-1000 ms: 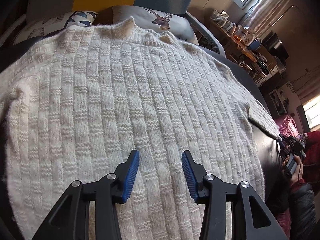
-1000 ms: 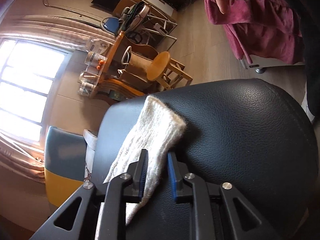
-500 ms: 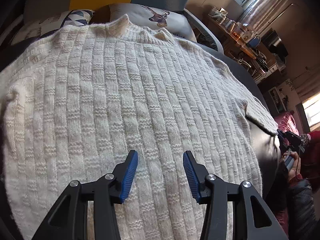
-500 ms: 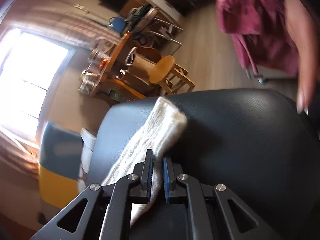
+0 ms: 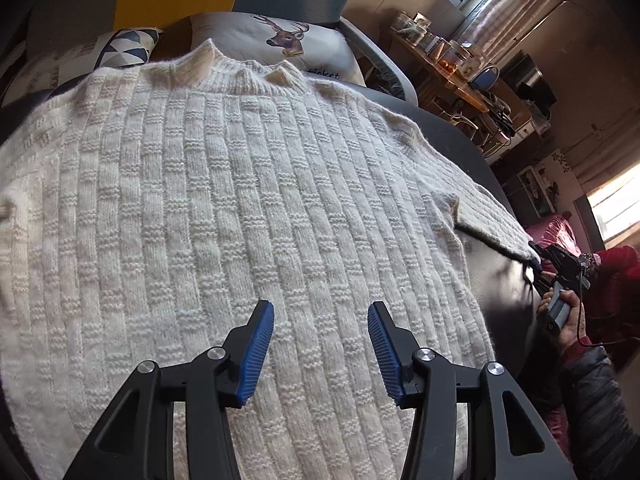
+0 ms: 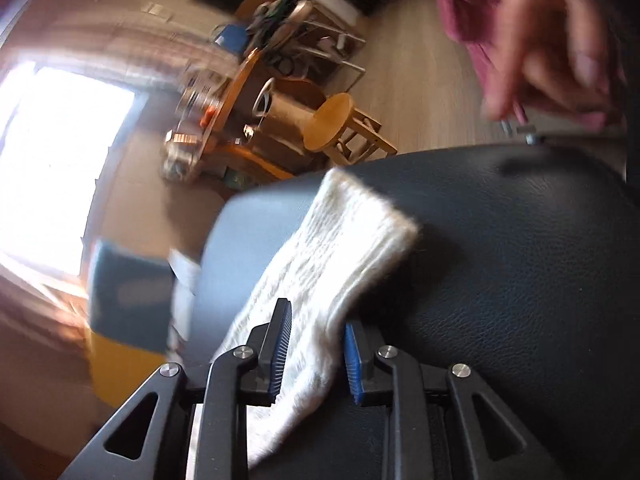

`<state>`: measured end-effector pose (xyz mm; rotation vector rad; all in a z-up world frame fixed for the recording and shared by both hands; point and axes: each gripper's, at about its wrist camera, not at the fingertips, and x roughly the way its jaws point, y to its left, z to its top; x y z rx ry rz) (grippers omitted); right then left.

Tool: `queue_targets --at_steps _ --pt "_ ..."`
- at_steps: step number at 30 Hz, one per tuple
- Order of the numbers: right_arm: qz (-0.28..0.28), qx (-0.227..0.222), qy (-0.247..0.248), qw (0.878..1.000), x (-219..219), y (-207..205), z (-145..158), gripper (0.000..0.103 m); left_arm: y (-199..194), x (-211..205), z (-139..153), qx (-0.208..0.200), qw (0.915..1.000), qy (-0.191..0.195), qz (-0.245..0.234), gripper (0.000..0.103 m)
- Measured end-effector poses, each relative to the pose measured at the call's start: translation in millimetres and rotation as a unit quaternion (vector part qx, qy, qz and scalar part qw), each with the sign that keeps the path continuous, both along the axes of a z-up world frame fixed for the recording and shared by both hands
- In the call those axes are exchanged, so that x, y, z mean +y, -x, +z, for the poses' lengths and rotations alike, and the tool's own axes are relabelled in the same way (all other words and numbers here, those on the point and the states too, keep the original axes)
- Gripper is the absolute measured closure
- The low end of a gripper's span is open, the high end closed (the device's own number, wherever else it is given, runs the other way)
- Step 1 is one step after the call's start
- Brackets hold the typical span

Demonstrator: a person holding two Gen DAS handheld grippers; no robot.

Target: Fold clothes

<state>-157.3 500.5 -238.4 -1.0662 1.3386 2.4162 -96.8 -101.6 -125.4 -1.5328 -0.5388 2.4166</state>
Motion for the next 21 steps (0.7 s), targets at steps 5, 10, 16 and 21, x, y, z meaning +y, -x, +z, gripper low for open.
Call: queue_targets --at_steps 5,10,16,21 --pt "-0.007 -0.01 -0.018 1.0 -9 3 2 0.093 1 -9 -3 -0.012 0.9995 -0.021 0.022 0.053" --pt "0.07 0.038 -0.041 0.996 -33 20 24 0.093 23 -3 8 -0.019 0.9986 -0.048 0.007 0.053" --pt "0.215 0.047 -0.102 0.97 -91 46 43 0.093 89 45 40 -0.019 0.9931 -0.11 -0.034 0.053" --pt "0.303 0.07 -0.125 0.942 -127 38 47 0.093 142 124 66 -0.028 0.9816 -0.155 -0.108 0.052"
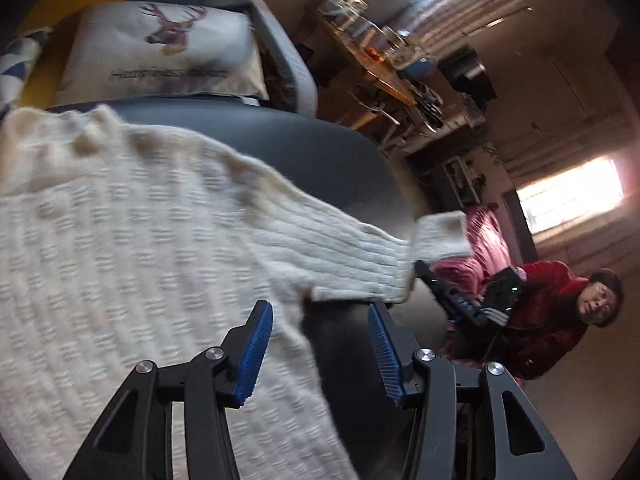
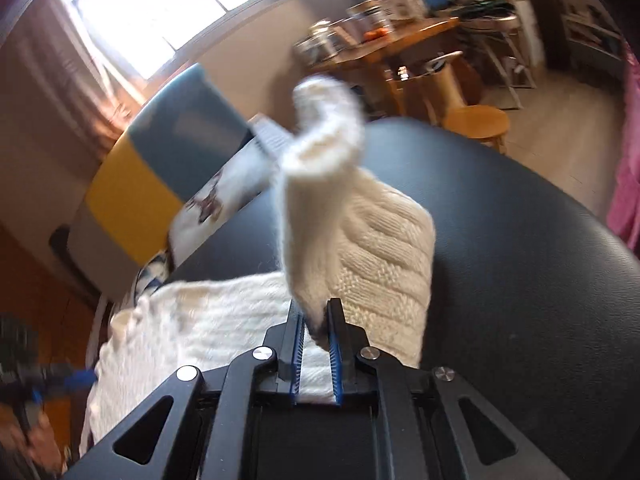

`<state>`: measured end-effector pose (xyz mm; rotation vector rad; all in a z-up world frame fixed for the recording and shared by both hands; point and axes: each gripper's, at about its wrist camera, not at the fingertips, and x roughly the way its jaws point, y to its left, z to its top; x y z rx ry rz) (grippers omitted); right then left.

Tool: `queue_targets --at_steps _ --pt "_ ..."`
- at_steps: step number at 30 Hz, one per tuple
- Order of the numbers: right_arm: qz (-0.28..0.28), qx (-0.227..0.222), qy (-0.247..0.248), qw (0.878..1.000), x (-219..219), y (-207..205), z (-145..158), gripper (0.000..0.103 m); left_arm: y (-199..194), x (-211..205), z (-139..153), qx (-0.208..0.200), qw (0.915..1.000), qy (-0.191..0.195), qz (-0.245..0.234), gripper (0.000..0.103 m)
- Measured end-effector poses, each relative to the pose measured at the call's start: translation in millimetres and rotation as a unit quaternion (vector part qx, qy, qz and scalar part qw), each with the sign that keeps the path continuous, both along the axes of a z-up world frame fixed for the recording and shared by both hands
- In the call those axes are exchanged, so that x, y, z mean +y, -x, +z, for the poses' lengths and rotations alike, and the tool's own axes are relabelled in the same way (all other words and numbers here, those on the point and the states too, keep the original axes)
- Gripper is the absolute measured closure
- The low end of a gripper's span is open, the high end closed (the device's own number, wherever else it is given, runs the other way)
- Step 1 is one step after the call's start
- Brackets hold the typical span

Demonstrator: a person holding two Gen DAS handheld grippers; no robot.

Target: Fold clothes

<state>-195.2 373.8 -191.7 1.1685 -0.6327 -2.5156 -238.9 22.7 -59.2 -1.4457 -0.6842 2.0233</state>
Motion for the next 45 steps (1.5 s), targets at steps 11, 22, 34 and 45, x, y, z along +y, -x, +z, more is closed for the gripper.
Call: queue_targets --at_steps 11,22,34,45 --pt "0.072 -0.034 -0.062 0.995 -32 -2 -32 0.093 75 114 -53 -0.129 0.9906 -0.023 -0.038 0.052" --pt "0.046 -0.05 0.044 0.997 -7 0 -41 0.093 77 105 -107 -0.228 0.9721 -0.054 0.003 0.051" --pt "0.06 -0.043 0.045 0.996 -15 -4 -37 0.091 88 119 -103 -0.193 0.9789 -0.049 0.045 0.095" --pt "-0.08 -0.058 0.237 0.967 49 -33 -36 0.079 92 79 16 -0.038 0.9935 -0.086 0.065 0.096"
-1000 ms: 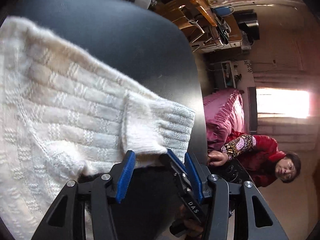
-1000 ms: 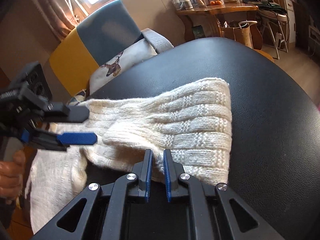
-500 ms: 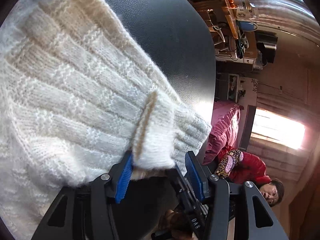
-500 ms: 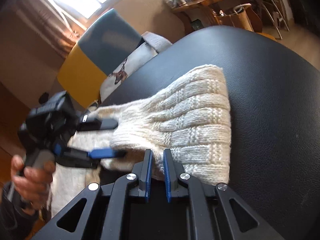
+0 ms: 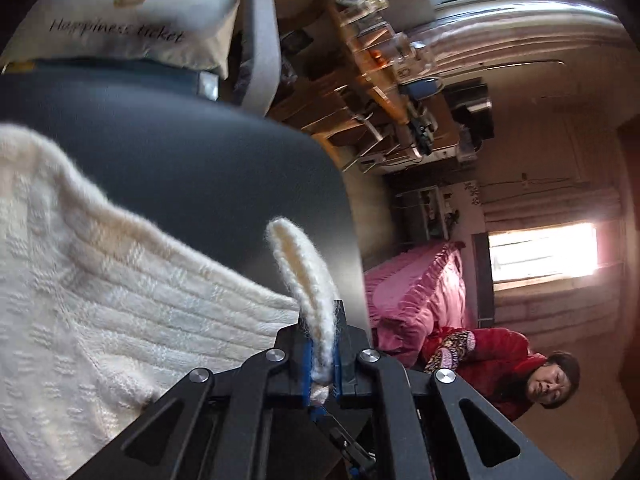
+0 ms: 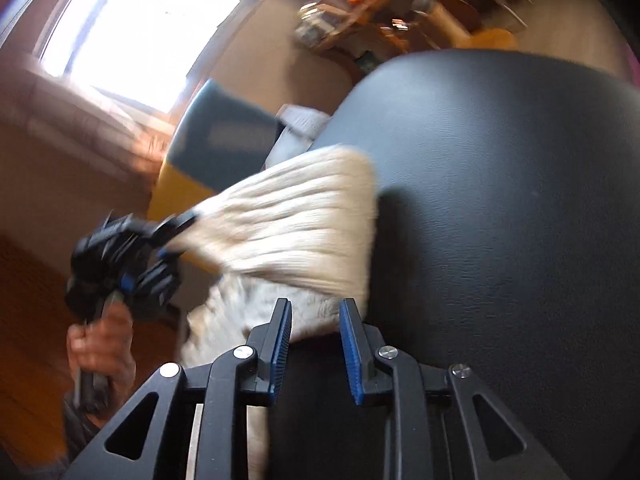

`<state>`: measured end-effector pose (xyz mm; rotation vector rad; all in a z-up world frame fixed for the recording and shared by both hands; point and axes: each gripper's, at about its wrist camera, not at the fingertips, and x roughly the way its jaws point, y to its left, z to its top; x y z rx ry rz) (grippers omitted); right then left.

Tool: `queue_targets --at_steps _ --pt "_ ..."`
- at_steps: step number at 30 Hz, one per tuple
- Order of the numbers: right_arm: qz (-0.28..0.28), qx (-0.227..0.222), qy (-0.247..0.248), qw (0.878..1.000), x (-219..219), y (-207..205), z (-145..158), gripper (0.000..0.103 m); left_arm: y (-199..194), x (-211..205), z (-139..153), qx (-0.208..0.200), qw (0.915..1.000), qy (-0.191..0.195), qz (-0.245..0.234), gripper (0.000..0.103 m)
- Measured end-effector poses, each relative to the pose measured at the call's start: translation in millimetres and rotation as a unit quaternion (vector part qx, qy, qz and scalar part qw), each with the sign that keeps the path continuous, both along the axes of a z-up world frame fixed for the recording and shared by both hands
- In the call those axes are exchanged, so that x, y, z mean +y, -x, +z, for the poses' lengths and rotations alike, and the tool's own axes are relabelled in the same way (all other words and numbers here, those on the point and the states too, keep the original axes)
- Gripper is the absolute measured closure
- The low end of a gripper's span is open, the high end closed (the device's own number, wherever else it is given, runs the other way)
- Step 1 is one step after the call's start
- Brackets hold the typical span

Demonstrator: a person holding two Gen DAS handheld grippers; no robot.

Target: Fold clothes

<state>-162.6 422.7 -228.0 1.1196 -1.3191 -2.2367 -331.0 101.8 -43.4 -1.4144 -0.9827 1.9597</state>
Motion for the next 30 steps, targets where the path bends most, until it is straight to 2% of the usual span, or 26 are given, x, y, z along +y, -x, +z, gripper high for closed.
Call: queue_targets --at_steps 2,5,6,8,13,16,19,23,27,30 --pt "-0.028 -0.021 -0.015 0.999 10 9 4 0.077 -5 -14 30 0.033 0.9994 0.008 0.004 0.096" --pt "0.009 -0.019 -0.026 0.999 -7 9 13 0.077 -20 -45 64 0.074 0.9972 0.005 0.01 0.096" --pt "0.021 -0.029 -0.046 0.998 -17 10 14 0.077 -27 -57 73 0.086 0.9962 0.007 0.014 0.096" --pt "0.046 -0.029 -0.054 0.997 -38 7 14 0.077 -39 -87 86 0.102 0.9943 0.008 0.03 0.096" --pt "0.072 -0.028 -0.013 0.997 -79 -4 8 0.077 -63 -156 98 0.119 0.9898 0.02 0.075 0.096" --pt "0.08 -0.037 0.037 0.995 -109 -4 1 0.076 -75 -196 96 0.12 0.9873 0.027 0.101 0.096" --pt "0.077 -0.053 0.123 0.988 -137 -3 -13 0.075 -85 -223 93 0.12 0.9857 0.025 0.115 0.096" --pt "0.027 -0.059 0.27 0.961 -161 -6 -35 0.071 -92 -245 96 0.125 0.9848 0.025 0.117 0.096" --pt "-0.019 -0.087 0.318 0.944 -182 -3 -48 0.061 -96 -255 116 0.151 0.9817 0.004 0.116 0.096" --pt "-0.04 -0.097 0.338 0.935 -197 5 -55 0.047 -96 -257 139 0.177 0.9777 -0.008 0.113 0.096"
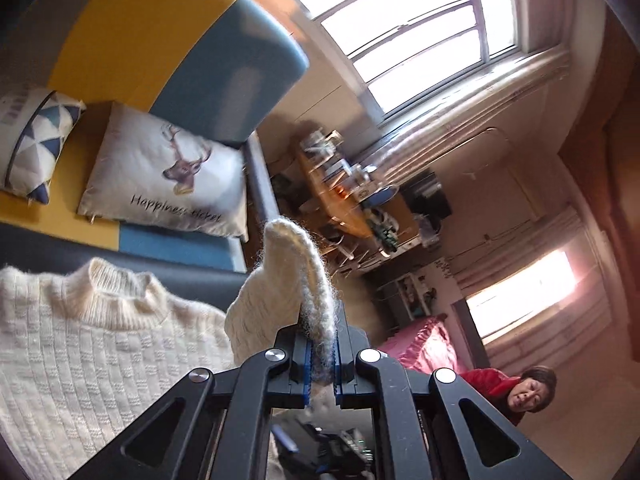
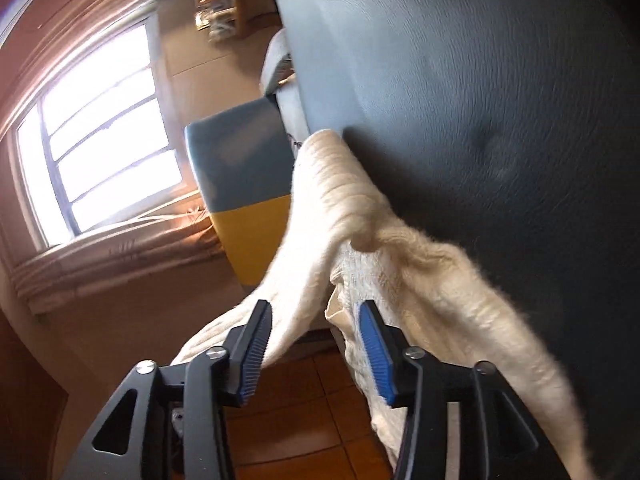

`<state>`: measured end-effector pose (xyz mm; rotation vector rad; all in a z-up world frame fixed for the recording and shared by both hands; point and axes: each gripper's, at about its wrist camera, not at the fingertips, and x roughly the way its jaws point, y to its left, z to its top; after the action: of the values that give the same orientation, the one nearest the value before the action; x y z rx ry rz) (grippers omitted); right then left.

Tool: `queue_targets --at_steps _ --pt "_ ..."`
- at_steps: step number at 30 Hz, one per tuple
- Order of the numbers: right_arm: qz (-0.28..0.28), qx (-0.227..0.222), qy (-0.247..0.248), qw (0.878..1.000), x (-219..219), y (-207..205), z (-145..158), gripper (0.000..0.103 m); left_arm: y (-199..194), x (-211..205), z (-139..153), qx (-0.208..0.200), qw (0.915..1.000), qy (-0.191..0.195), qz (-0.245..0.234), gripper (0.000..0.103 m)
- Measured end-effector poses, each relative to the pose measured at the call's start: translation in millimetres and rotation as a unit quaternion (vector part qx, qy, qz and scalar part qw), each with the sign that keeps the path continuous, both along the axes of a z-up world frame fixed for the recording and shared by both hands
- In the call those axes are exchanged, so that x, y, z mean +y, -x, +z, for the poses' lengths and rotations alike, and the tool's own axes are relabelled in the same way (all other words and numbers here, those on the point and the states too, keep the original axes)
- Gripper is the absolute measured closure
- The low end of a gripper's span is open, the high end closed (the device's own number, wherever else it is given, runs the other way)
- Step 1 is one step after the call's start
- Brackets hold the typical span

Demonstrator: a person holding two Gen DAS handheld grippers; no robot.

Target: Fold clothes

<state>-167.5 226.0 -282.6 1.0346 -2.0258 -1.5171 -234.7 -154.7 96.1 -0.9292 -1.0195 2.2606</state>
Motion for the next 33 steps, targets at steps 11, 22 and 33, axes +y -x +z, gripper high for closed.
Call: queue_targets --at_steps 11,22,33 --pt "-0.047 0.01 -0.04 0.998 -21 36 7 0.036 -23 -51 -11 0.004 0.9997 0.006 0.021 0.096" --pt "0.014 0.024 -0.125 0.992 -28 49 8 0.037 -59 -127 -190 -0.176 0.9782 0.031 0.105 0.096" --pt "0.06 0.057 -0.245 0.966 -25 51 24 0.036 -64 -145 -246 -0.231 0.9622 0.062 0.13 0.095"
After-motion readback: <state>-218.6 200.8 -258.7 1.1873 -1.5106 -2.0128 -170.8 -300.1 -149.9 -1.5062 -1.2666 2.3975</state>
